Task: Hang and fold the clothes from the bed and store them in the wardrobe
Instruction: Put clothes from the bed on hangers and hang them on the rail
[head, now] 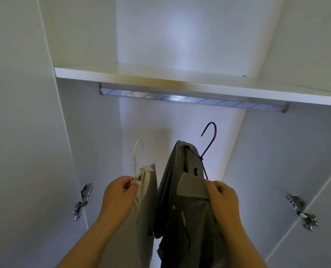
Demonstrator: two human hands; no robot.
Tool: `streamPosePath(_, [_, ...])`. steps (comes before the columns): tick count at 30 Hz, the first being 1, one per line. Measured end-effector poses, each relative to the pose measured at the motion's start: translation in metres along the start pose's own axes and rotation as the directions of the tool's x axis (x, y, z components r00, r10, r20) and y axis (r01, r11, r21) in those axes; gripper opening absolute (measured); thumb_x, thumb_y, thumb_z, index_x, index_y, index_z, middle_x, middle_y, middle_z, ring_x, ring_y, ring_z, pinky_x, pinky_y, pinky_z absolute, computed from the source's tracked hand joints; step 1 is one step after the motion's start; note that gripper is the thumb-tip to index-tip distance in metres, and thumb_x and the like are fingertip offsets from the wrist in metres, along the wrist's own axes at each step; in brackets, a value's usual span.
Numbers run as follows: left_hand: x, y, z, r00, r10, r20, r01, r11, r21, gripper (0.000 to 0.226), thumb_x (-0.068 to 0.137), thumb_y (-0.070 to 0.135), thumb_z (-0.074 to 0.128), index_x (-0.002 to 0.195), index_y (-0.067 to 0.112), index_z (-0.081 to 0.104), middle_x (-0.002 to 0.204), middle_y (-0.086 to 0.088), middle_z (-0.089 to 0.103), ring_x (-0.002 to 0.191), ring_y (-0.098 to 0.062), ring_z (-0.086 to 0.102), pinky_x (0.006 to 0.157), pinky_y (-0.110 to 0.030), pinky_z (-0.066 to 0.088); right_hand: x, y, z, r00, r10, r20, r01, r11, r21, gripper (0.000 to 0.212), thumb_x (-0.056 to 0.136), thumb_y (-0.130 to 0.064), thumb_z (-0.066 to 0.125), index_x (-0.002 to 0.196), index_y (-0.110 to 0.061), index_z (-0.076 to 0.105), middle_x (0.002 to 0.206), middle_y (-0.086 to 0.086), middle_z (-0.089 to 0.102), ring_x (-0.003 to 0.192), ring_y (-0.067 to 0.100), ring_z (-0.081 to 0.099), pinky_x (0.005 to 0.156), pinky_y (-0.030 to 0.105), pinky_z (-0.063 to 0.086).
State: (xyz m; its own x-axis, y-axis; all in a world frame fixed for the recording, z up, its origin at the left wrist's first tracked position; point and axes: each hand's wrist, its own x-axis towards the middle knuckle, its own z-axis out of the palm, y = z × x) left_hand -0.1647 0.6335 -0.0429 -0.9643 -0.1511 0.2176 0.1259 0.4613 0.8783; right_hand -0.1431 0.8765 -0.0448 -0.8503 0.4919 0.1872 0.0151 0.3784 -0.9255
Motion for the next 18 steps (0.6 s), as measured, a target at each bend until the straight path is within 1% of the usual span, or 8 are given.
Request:
streamPosePath(2, [0.019, -0.001, -0.001, 1.0, 0.022, 0.008, -0.022, 0.999, 0.028, 0.022, 0.096, 0.019, 0.053, 0.083, 0.012, 0.069, 0.081, -0.009, 0.066, 0.069, -0.015, 0.057, 0.059, -0.017, 0.039, 0.011, -0.004, 0.01, 1.0, -0.003, 0.006, 0.003, 1.0, 0.006, 0.028, 0.098, -0.026, 0.054, 0.071, -0.029, 0.058, 0.073, -0.007, 0.06, 0.072, 0.011, 0.056, 0.063, 0.013, 0.036])
streamPosePath(4, [0.044, -0.005, -0.002, 0.999, 0.035, 0.016, -0.036, 0.999, 0.038, 0.022, 0.097, 0.02, 0.053, 0.08, 0.019, 0.066, 0.081, -0.006, 0.066, 0.07, -0.013, 0.057, 0.06, -0.018, 0.04, 0.025, -0.008, 0.024, 1.0, -0.009, 0.017, 0.009, 1.0, -0.007, 0.028, 0.099, -0.027, 0.054, 0.071, -0.026, 0.06, 0.072, -0.005, 0.061, 0.073, 0.012, 0.057, 0.063, 0.014, 0.037])
streamPosePath(5, [0.057, -0.007, -0.001, 0.999, 0.04, 0.016, -0.041, 0.999, 0.036, 0.022, 0.097, 0.019, 0.052, 0.08, 0.018, 0.067, 0.081, -0.007, 0.066, 0.072, -0.016, 0.058, 0.062, -0.02, 0.041, 0.032, -0.01, 0.03, 1.0, -0.013, 0.019, 0.013, 1.0, -0.015, 0.028, 0.099, -0.027, 0.053, 0.072, -0.024, 0.061, 0.073, -0.004, 0.062, 0.073, 0.012, 0.057, 0.063, 0.014, 0.038])
streamPosePath(7, [0.084, -0.009, -0.001, 0.999, 0.048, 0.011, -0.048, 0.998, 0.049, 0.025, 0.097, 0.018, 0.052, 0.082, 0.008, 0.069, 0.083, -0.012, 0.067, 0.075, -0.023, 0.06, 0.062, -0.023, 0.041, 0.046, -0.013, 0.042, 1.0, -0.017, 0.017, 0.017, 1.0, -0.023, 0.025, 0.099, -0.027, 0.053, 0.078, -0.019, 0.064, 0.074, -0.004, 0.062, 0.073, 0.011, 0.058, 0.064, 0.014, 0.038])
streamPosePath(9, [0.11, -0.009, 0.0, 0.998, 0.066, -0.002, -0.065, 0.994, 0.083, 0.027, 0.097, 0.018, 0.051, 0.083, 0.003, 0.069, 0.082, -0.014, 0.067, 0.071, -0.021, 0.059, 0.06, -0.022, 0.039, 0.058, -0.016, 0.051, 1.0, -0.021, 0.01, 0.021, 0.999, -0.024, 0.024, 0.1, -0.027, 0.053, 0.081, -0.018, 0.064, 0.074, -0.004, 0.062, 0.073, 0.011, 0.057, 0.064, 0.015, 0.039])
streamPosePath(12, [0.147, -0.005, 0.001, 0.994, 0.103, -0.031, -0.098, 0.987, 0.126, 0.027, 0.097, 0.018, 0.052, 0.084, 0.003, 0.069, 0.079, -0.011, 0.064, 0.062, -0.01, 0.051, 0.056, -0.019, 0.036, 0.072, -0.021, 0.061, 1.0, -0.024, -0.007, 0.023, 0.999, -0.029, 0.023, 0.1, -0.027, 0.052, 0.082, -0.019, 0.064, 0.076, -0.005, 0.062, 0.074, 0.011, 0.057, 0.065, 0.015, 0.039])
streamPosePath(15, [0.179, 0.002, 0.002, 0.991, 0.127, -0.033, -0.119, 0.979, 0.168, 0.027, 0.097, 0.017, 0.05, 0.082, 0.003, 0.069, 0.075, -0.008, 0.062, 0.06, -0.008, 0.047, 0.051, -0.015, 0.034, 0.08, -0.023, 0.069, 0.999, -0.033, -0.016, 0.032, 0.999, -0.027, 0.023, 0.1, -0.026, 0.051, 0.082, -0.019, 0.065, 0.077, -0.006, 0.062, 0.075, 0.01, 0.057, 0.065, 0.014, 0.039])
streamPosePath(18, [0.202, 0.008, 0.005, 0.989, 0.133, -0.063, -0.121, 0.978, 0.17, 0.027, 0.098, 0.016, 0.047, 0.076, 0.012, 0.063, 0.066, 0.005, 0.052, 0.059, -0.007, 0.046, 0.048, -0.013, 0.036, 0.088, -0.023, 0.074, 0.999, -0.041, -0.005, 0.041, 0.998, -0.043, 0.023, 0.1, -0.026, 0.051, 0.088, -0.014, 0.067, 0.078, -0.005, 0.062, 0.075, 0.009, 0.057, 0.068, 0.017, 0.041])
